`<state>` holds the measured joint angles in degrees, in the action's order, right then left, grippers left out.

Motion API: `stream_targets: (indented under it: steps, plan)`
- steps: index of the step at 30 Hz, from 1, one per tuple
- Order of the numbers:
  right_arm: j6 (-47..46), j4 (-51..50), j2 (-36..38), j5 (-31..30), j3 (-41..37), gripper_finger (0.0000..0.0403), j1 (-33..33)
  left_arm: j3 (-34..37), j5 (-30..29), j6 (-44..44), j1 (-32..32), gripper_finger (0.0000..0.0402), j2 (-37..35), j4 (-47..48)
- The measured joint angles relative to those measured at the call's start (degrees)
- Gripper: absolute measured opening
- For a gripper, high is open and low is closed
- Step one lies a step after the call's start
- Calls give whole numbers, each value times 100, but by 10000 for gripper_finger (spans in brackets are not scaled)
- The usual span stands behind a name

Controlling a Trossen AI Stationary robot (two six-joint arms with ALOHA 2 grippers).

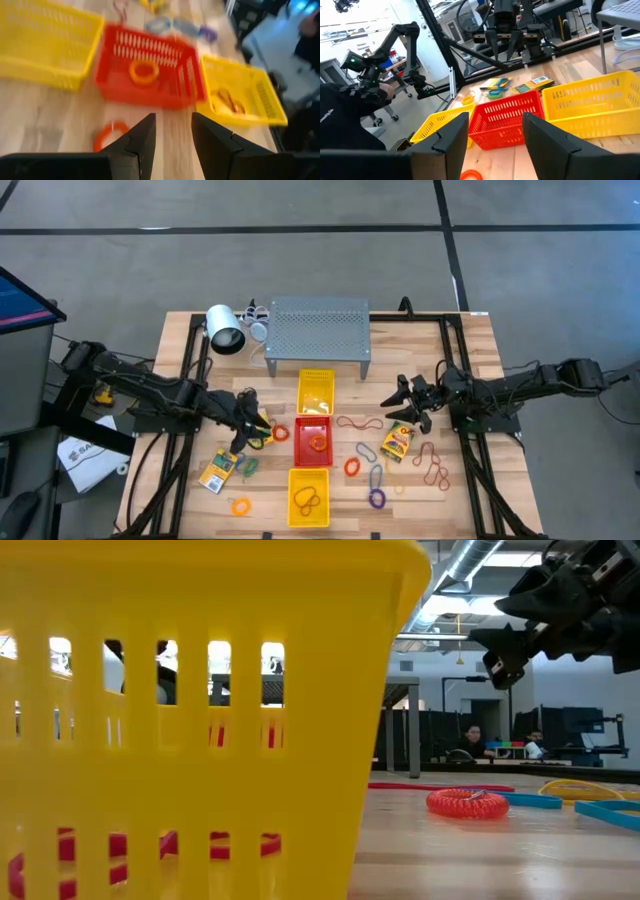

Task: Pick & Place Office Desk Supplies
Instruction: Put the crayon into the top yellow bin

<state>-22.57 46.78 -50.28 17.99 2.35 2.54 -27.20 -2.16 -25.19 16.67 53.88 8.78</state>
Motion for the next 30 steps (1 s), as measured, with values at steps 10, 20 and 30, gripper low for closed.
stream_targets:
  steps: [10,20,30]
  plan:
    - [1,6,0,-176,0,180,1,-1272,-248,-367,490,121,1228,1865]
    - [41,-8,0,-176,2,182,-1,-2394,-266,-938,779,121,2806,3143]
    - [245,-269,0,-169,6,182,-229,-3315,-431,-1939,816,121,3872,4089]
